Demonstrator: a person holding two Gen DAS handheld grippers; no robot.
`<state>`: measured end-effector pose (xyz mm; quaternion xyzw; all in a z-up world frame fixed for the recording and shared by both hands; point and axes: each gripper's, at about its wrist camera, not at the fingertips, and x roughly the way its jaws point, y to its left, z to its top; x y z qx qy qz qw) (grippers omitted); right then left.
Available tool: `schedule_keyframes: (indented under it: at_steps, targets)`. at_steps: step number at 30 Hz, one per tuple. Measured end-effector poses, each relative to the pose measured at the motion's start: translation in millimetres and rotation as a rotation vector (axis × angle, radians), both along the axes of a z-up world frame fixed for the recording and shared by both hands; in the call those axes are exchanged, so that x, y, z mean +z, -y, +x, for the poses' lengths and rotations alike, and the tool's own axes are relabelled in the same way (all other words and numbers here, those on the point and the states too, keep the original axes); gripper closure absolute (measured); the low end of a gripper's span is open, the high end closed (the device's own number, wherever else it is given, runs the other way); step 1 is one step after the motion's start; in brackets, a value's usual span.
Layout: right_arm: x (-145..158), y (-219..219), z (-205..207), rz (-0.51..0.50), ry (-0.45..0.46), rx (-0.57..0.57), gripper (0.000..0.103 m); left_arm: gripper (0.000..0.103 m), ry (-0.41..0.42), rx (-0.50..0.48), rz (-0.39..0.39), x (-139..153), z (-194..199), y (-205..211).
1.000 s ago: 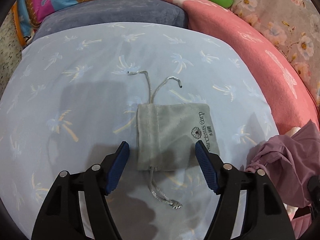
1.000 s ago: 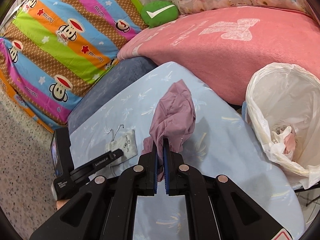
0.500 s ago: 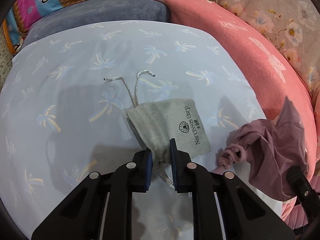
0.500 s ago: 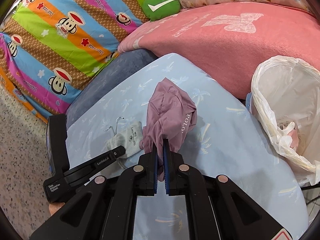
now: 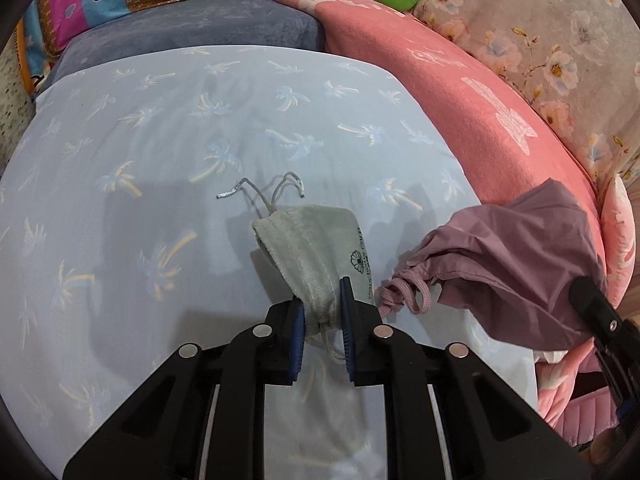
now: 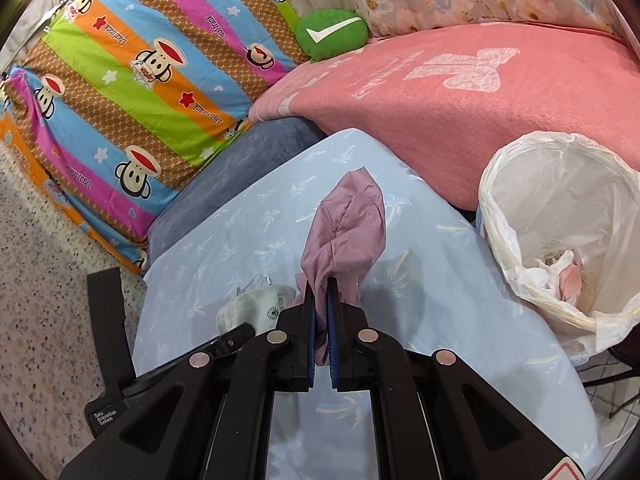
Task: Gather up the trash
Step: 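Carry grey pouch and mauve bag over the wastebasket with both tools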
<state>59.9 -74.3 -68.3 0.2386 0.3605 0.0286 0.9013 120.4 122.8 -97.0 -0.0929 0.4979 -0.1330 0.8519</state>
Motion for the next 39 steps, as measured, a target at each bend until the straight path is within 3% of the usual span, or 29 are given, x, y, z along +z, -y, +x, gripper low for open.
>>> schedule_keyframes:
  at_steps: [15,32,39]
  targets:
    - [42,41,-44,0.010,0.096,-0.065,0.098,0.087,0.050,-0.066,0.002,31,-33,33]
    - [75,130,-90,-0.017,0.183,-0.232,0.098,0.087,0.170,-0.315,0.024,70,-47,144]
    - [86,168,-102,-0.035,0.208,-0.314,0.098,0.087,0.175,-0.391,0.018,75,-46,180]
